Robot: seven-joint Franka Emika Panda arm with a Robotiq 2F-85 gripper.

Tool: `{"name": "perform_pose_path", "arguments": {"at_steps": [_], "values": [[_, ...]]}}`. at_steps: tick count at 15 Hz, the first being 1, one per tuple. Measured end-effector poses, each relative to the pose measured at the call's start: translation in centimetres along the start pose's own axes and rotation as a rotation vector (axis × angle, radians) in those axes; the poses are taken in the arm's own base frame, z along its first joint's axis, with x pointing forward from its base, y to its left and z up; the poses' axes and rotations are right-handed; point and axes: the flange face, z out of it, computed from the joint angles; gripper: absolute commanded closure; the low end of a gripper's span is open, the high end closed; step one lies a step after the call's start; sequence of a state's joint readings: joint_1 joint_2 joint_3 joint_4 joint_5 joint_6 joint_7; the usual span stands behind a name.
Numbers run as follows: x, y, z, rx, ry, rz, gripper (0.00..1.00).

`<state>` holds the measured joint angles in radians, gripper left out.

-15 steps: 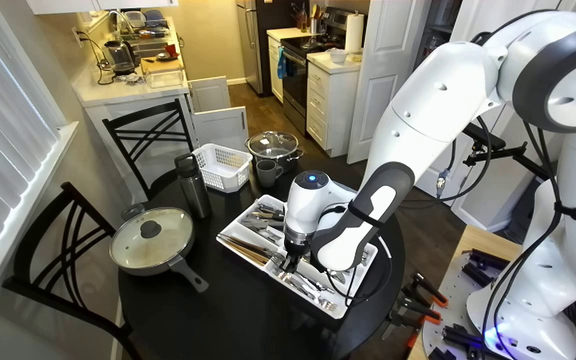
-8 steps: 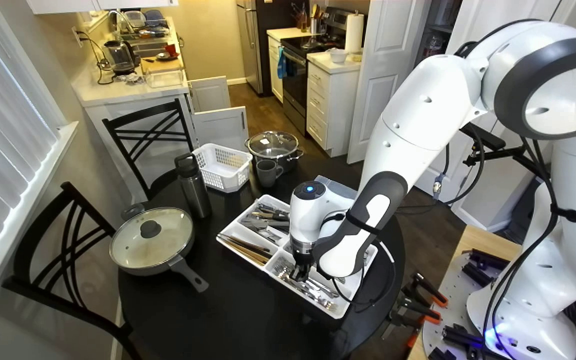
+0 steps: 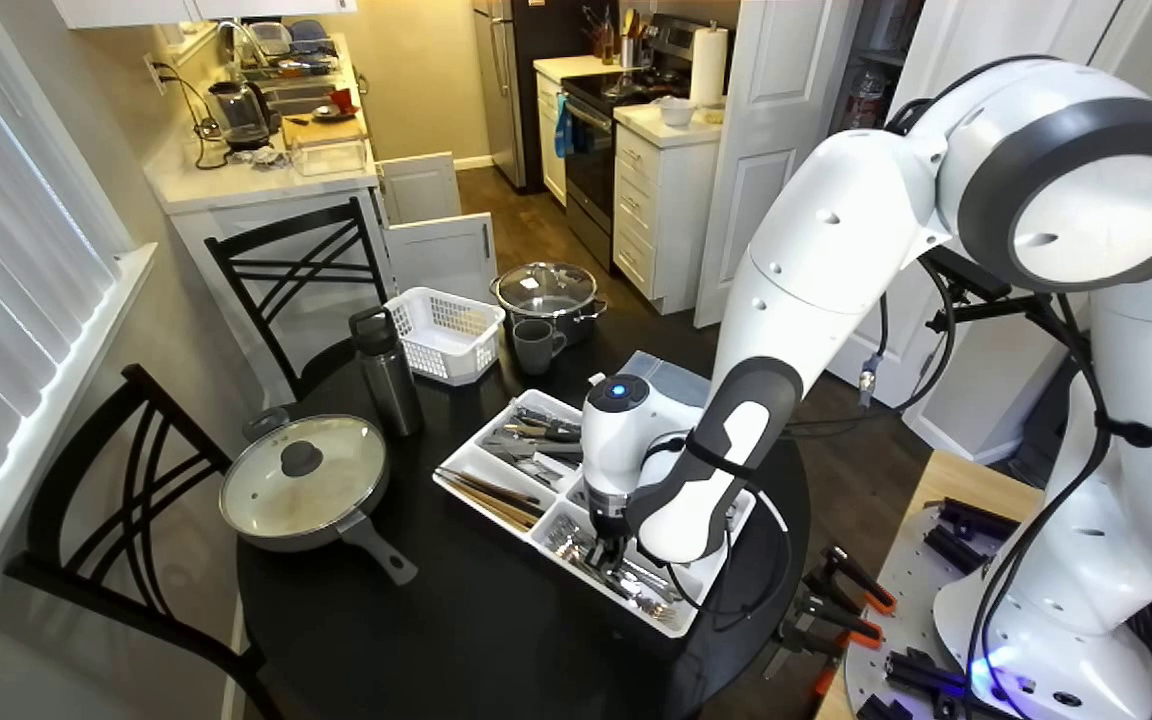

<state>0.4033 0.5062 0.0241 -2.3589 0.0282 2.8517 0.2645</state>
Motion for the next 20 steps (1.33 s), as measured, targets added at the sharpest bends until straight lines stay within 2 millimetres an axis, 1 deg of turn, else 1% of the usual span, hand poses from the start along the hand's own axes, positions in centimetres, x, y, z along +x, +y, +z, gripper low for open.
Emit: {"name": "perform_pose_path", "arguments": {"at_steps": [6, 8, 9, 10, 11, 12, 13, 14, 16, 20], "values": [[0.5, 0.0, 0.6, 0.024, 0.084, 0.005, 0.98], [0.4, 0.1, 1.3, 0.031, 0.083, 0.011, 0.98], [0.3, 0.2, 1.6, 0.034, 0.076, 0.014, 0.68], [0.1, 0.2, 2.0, 0.036, 0.067, 0.016, 0.67], [0.1, 0.3, 2.2, 0.038, 0.064, 0.019, 0.63], [0.0, 0.3, 2.3, 0.04, 0.06, 0.021, 0.56], [0.0, 0.4, 2.5, 0.04, 0.058, 0.021, 0.89], [0.0, 0.4, 2.4, 0.04, 0.058, 0.023, 0.9], [0.0, 0.5, 2.4, 0.041, 0.058, 0.025, 1.0], [0.0, 0.4, 2.4, 0.043, 0.059, 0.023, 0.98]]}}
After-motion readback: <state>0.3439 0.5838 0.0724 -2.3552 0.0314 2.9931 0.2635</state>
